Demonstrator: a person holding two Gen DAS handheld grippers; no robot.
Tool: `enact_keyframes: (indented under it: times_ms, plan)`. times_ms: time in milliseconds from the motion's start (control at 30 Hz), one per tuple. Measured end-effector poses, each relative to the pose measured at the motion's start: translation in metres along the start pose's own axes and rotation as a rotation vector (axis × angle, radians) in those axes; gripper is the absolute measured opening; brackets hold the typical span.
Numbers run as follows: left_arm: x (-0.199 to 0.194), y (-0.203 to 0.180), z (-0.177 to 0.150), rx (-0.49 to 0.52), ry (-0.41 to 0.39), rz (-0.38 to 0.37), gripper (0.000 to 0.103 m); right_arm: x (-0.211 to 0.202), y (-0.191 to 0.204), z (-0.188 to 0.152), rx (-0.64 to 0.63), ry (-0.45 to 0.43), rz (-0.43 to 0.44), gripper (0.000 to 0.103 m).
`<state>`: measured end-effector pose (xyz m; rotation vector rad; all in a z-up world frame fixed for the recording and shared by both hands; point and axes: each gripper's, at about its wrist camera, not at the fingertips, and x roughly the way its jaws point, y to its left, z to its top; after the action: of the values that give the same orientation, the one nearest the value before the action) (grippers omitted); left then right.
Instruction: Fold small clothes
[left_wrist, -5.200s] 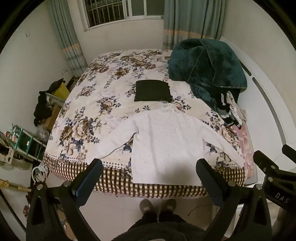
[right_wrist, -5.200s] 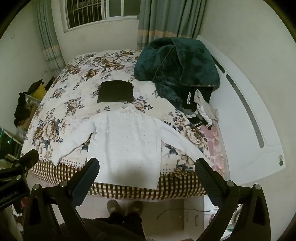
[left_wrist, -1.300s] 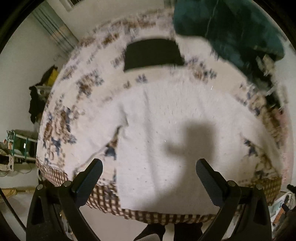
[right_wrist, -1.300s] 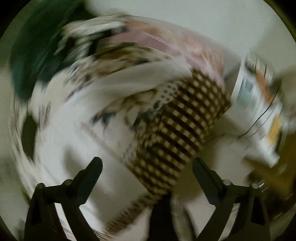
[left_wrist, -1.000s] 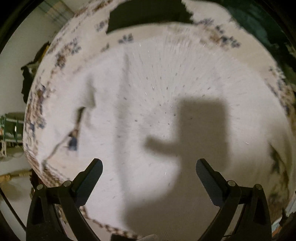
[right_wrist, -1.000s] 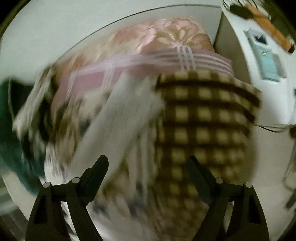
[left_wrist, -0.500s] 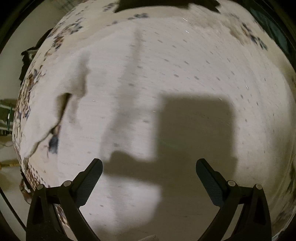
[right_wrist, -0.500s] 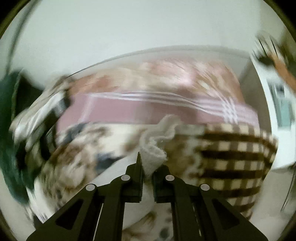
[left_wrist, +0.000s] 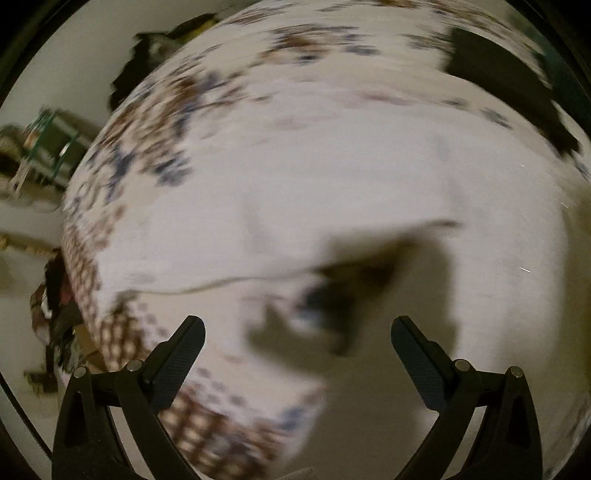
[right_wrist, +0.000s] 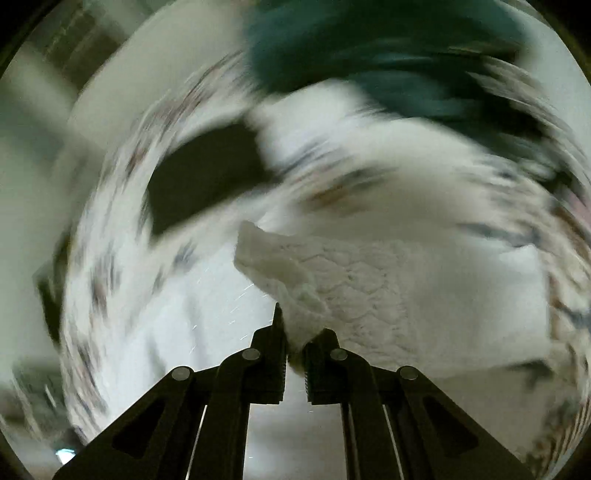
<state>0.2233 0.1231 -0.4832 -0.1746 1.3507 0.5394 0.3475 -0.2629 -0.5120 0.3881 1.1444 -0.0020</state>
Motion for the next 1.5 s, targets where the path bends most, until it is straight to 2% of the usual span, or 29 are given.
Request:
enact_keyframes:
  times_ms: [100,200,333,400,467,500,533,600,667,700,767,833,867,900,933,967,1000,1067,1133,1233,1300,1367,1500]
  plan:
    - [0.014,0.043,0.003,-0.063,0.024,0.027,0.103,0.079,0.110,-0.030,-0.194,0.080,-0.043,0.007]
    - [0.024,0.080,0.006,-0.110,0.026,0.042,0.103,0.118,0.171,-0.060,-0.289,0.106,-0.096,0.007]
    - [0.042,0.118,0.007,-0.175,0.054,0.044,0.103,0.132,0.203,-0.085,-0.327,0.111,-0.124,0.007]
    - [0.047,0.131,0.005,-0.211,0.078,0.029,0.103,0.146,0.212,-0.087,-0.362,0.155,-0.151,0.007]
    - [0.052,0.151,0.004,-0.291,0.102,-0.046,0.103,0.155,0.200,-0.080,-0.326,0.244,-0.136,0.010]
    - [0.055,0.164,0.001,-0.351,0.114,-0.097,0.103,0.152,0.187,-0.076,-0.278,0.278,-0.088,0.019]
    - [0.059,0.176,-0.003,-0.425,0.135,-0.168,0.103,0.147,0.174,-0.074,-0.224,0.310,-0.034,0.043]
    - [0.076,0.198,-0.014,-0.598,0.190,-0.345,0.103,0.127,0.140,-0.073,-0.124,0.324,0.011,0.073]
    - [0.101,0.216,-0.027,-0.781,0.252,-0.498,0.103,0.108,0.108,-0.076,-0.072,0.320,-0.007,0.073]
    - [0.112,0.223,-0.031,-0.868,0.261,-0.548,0.103,0.099,0.093,-0.079,-0.054,0.323,-0.028,0.073]
    - [0.131,0.237,-0.036,-1.020,0.254,-0.598,0.103,0.085,0.063,-0.086,-0.020,0.334,-0.072,0.073]
    - [0.142,0.252,-0.037,-1.152,0.219,-0.604,0.101,0.075,0.035,-0.096,0.003,0.339,-0.131,0.073]
    - [0.143,0.260,-0.036,-1.199,0.187,-0.579,0.096,0.071,0.023,-0.097,0.011,0.339,-0.153,0.073]
    - [0.142,0.264,-0.033,-1.218,0.167,-0.559,0.076,0.069,0.013,-0.100,0.020,0.338,-0.179,0.073]
    - [0.140,0.272,-0.026,-1.228,0.136,-0.524,0.041,0.066,0.002,-0.102,0.029,0.338,-0.217,0.073]
    - [0.136,0.277,-0.019,-1.213,0.112,-0.490,0.019,0.065,-0.009,-0.103,0.034,0.334,-0.256,0.073]
    - [0.132,0.281,-0.012,-1.184,0.078,-0.468,0.007,0.063,-0.014,-0.104,0.035,0.326,-0.286,0.073]
    - [0.115,0.288,0.006,-1.091,-0.003,-0.395,0.007,0.063,-0.020,-0.103,0.018,0.309,-0.364,0.075]
    - [0.093,0.280,0.025,-0.982,-0.073,-0.342,0.007,0.064,-0.024,-0.102,-0.017,0.292,-0.426,0.097]
    - [0.060,0.258,0.046,-0.807,-0.163,-0.266,0.007,0.070,-0.021,-0.096,-0.072,0.264,-0.476,0.099]
    - [0.027,0.230,0.066,-0.661,-0.241,-0.222,0.007,0.075,-0.020,-0.088,-0.094,0.255,-0.474,0.099]
    - [-0.005,0.190,0.080,-0.526,-0.299,-0.201,0.007,0.082,-0.022,-0.079,-0.083,0.267,-0.438,0.099]
    - [-0.061,0.096,0.085,-0.278,-0.392,-0.203,0.007,0.081,-0.038,-0.070,-0.041,0.289,-0.338,0.099]
